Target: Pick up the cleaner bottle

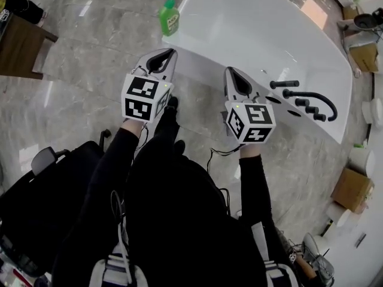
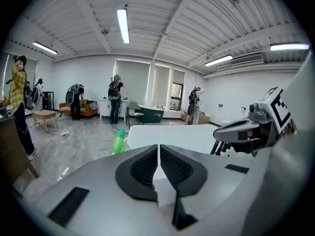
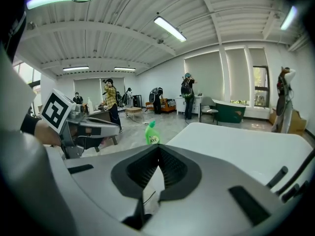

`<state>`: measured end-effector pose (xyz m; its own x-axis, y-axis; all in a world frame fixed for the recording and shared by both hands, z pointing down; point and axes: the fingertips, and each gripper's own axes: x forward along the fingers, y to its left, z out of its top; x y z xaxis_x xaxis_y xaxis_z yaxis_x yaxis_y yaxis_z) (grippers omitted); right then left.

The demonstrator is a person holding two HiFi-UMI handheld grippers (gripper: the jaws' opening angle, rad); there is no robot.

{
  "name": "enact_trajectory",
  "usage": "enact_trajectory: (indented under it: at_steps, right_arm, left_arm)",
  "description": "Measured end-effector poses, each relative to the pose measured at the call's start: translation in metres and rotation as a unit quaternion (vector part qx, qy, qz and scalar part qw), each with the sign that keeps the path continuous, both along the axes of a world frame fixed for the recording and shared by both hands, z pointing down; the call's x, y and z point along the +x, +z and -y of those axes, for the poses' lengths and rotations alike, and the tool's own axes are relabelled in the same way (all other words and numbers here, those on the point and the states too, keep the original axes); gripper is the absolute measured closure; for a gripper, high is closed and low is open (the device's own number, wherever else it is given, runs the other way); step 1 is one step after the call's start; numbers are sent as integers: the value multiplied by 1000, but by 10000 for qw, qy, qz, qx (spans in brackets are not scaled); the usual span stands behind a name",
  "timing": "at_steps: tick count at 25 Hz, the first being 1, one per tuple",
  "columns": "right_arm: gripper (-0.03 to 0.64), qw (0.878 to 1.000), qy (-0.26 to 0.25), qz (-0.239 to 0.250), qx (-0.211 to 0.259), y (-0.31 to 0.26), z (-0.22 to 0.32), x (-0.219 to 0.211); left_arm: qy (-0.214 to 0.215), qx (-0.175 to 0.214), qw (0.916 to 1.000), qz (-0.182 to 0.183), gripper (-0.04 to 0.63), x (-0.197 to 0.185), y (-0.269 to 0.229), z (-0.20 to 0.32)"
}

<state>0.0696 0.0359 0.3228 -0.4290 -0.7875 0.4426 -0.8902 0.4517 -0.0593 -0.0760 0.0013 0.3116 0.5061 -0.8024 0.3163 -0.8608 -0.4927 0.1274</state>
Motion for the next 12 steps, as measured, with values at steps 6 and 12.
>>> enact_trajectory:
  at_steps: [6, 12]
  right_arm:
    - [615, 9994, -22, -42, -342, 24, 42, -12]
    - [615, 9984, -20, -126, -558, 42, 72, -19]
  left_arm:
    - [-210, -252, 9994, -120, 581, -16, 21, 41]
    - [-356, -342, 9987, -138, 581, -30, 43, 75]
